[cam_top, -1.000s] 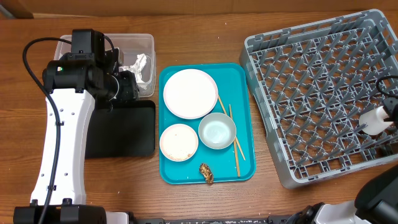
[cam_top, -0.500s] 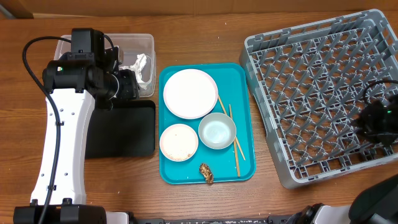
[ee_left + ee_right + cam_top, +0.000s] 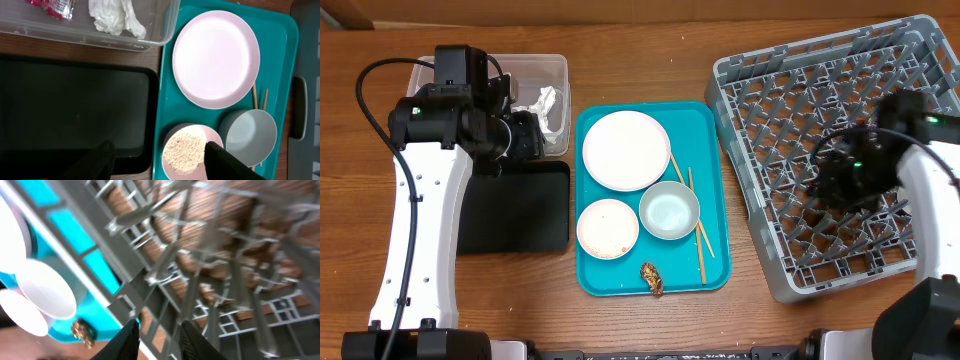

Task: Sort waste into correct bins and load items into the dishwasher
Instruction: 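Open the right gripper and lift it off the cup, then move the right gripper over the rack toward the teal tray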

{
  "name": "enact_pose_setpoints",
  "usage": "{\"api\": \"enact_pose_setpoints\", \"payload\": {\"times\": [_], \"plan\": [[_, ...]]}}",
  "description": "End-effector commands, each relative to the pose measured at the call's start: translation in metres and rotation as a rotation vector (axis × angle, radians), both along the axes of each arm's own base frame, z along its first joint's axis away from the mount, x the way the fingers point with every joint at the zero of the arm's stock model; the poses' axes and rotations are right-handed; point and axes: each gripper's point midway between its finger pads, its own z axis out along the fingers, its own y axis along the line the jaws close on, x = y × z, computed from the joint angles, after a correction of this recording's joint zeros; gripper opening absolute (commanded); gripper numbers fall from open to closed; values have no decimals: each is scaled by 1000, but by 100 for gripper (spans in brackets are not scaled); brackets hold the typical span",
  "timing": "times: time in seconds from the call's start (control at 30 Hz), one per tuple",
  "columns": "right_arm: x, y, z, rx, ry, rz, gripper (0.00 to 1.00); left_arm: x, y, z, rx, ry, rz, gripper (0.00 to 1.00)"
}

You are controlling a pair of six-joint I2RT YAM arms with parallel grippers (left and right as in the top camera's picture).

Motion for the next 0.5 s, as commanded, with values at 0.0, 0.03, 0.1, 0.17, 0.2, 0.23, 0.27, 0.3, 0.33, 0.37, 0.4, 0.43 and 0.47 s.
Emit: {"api": "enact_pose_setpoints", "payload": {"times": [0.0,0.03,0.1,0.17,0.2,0.23,0.27,0.3,0.33,0.37,0.4,0.43,0.47], "plan": [[-7,17,-3,-21,8,82,30,2,0,6,5,-18,2,60],[-11,24,-7,-22,19,103,30,2,0,6,5,-18,2,60],[-16,32,-13,-21,33,135,30,2,0,6,5,-18,2,60],[-19,38,-21,-20,41,157,30,1,0,6,5,-14,2,60],[-21,40,-24,-20,47,166,30,0,0,5,5,-12,2,60],[-23,42,-27,-18,52,173,30,0,0,5,5,-11,2,60],[-25,45,-30,-13,56,179,30,0,0,5,5,-11,2,60],[-27,46,-32,-11,63,185,29,0,0,5,5,-12,2,60],[-29,48,-34,-10,68,191,30,1,0,5,5,-12,2,60],[-30,49,-34,-10,71,198,30,1,0,6,5,-13,2,60],[-31,52,-35,-10,70,206,30,1,0,5,5,-12,2,60],[-31,54,-35,-7,71,212,30,1,0,6,5,-13,2,60],[-32,56,-35,-4,71,219,29,1,0,6,5,-13,2,60]]}}
